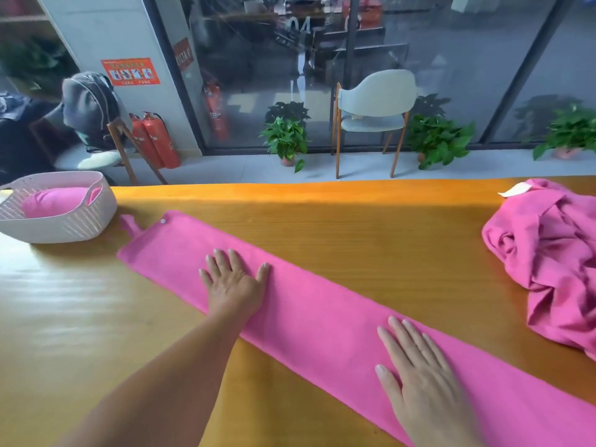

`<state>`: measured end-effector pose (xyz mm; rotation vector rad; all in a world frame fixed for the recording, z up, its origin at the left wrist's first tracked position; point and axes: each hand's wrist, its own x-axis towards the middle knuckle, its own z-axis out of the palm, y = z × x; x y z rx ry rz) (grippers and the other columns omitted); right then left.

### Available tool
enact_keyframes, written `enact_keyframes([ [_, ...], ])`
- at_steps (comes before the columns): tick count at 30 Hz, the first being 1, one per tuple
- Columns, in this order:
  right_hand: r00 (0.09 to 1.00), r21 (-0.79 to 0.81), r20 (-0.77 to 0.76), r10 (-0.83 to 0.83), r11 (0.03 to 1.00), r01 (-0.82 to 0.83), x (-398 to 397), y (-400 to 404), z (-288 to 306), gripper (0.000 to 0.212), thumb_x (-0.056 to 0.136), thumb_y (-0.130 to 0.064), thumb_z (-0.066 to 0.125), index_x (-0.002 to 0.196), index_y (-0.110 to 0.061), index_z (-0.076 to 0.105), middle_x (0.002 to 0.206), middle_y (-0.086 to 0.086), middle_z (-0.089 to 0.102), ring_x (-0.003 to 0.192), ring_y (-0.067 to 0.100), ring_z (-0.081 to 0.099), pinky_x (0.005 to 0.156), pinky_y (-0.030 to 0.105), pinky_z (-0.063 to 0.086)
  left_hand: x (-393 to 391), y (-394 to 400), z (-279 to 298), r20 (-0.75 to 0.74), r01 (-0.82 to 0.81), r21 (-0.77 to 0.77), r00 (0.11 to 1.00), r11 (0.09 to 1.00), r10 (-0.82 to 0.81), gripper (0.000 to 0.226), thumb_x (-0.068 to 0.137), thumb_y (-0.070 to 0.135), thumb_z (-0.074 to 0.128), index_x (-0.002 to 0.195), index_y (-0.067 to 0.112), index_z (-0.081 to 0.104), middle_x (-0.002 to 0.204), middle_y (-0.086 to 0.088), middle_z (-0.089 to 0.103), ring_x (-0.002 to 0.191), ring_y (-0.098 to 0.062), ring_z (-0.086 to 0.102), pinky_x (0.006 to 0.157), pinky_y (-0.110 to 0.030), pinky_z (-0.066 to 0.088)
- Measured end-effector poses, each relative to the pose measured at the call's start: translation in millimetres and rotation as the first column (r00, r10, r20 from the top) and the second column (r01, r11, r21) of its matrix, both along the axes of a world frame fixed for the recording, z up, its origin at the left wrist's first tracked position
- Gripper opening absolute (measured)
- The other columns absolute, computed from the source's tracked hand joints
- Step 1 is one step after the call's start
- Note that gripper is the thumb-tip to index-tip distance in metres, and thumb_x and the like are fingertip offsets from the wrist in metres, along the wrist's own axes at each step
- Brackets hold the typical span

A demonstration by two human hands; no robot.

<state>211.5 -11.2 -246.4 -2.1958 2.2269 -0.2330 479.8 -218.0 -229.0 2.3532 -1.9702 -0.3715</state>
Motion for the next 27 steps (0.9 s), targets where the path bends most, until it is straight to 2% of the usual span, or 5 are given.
enact_keyframes([
  [6, 0.908, -0.093, 0.160, -0.386, 0.910, 0.403, 46, 8, -15, 0.073, 0.101, -0.053, 0.012, 0.130, -0.010, 0.064, 0.141, 0.011, 0.056, 0.139, 0.022, 0.035, 0.118, 0.034, 0.016, -51, -65, -2, 0.050, 0.294, -0.001, 0.955, 0.956, -0.294, 0.088, 0.091, 0.072, 0.019, 0.155, 0.013, 0.005, 0.163, -0.010, -0.005, 0.149, -0.029, -0.008, 0.120, -0.049, -0.001],
  [10, 0.815, -0.046, 0.191, -0.547, 0.824, 0.564, 97, -4, -12, 0.060, 0.090, -0.042, 0.036, 0.131, -0.007, 0.063, 0.142, 0.016, 0.055, 0.132, 0.033, 0.049, 0.112, 0.048, 0.026, -77, -50, 0, -0.008, 0.438, -0.010, 0.899, 0.899, -0.438, 0.080, 0.097, 0.064, 0.021, 0.156, 0.014, 0.001, 0.164, -0.004, -0.010, 0.150, -0.023, -0.013, 0.121, -0.046, -0.006],
  [17, 0.917, 0.083, 0.129, -0.377, 0.926, 0.369, 106, 14, 6, 0.061, 0.088, -0.051, 0.040, 0.135, -0.017, 0.061, 0.147, 0.006, 0.051, 0.137, 0.023, 0.046, 0.116, 0.031, 0.010, -78, 46, 2, -0.056, 0.417, -0.053, 0.906, 0.907, -0.420, 0.081, 0.096, 0.063, 0.022, 0.156, 0.013, -0.003, 0.163, -0.006, -0.012, 0.149, -0.023, -0.015, 0.121, -0.045, -0.008],
  [22, 0.997, 0.121, -0.043, -0.072, 0.990, 0.077, 46, 48, 8, 0.059, 0.101, -0.052, 0.032, 0.152, -0.023, 0.038, 0.162, -0.005, 0.025, 0.151, 0.010, 0.016, 0.118, 0.031, 0.013, -66, 42, -5, -0.006, 0.498, -0.069, 0.866, 0.864, -0.500, 0.085, 0.093, 0.068, 0.015, 0.156, 0.014, 0.002, 0.164, -0.005, -0.006, 0.150, -0.023, -0.009, 0.122, -0.044, -0.005],
  [27, 0.984, 0.072, 0.007, -0.176, 0.982, 0.175, 75, 69, -1, 0.059, 0.100, -0.052, 0.030, 0.150, -0.024, 0.042, 0.159, -0.002, 0.033, 0.149, 0.014, 0.023, 0.117, 0.033, 0.017, -43, 27, 0, 0.085, 0.606, 0.009, 0.792, 0.795, -0.605, 0.086, 0.091, 0.074, 0.011, 0.156, 0.019, -0.002, 0.164, 0.001, -0.009, 0.150, -0.020, -0.012, 0.121, -0.045, -0.006],
])
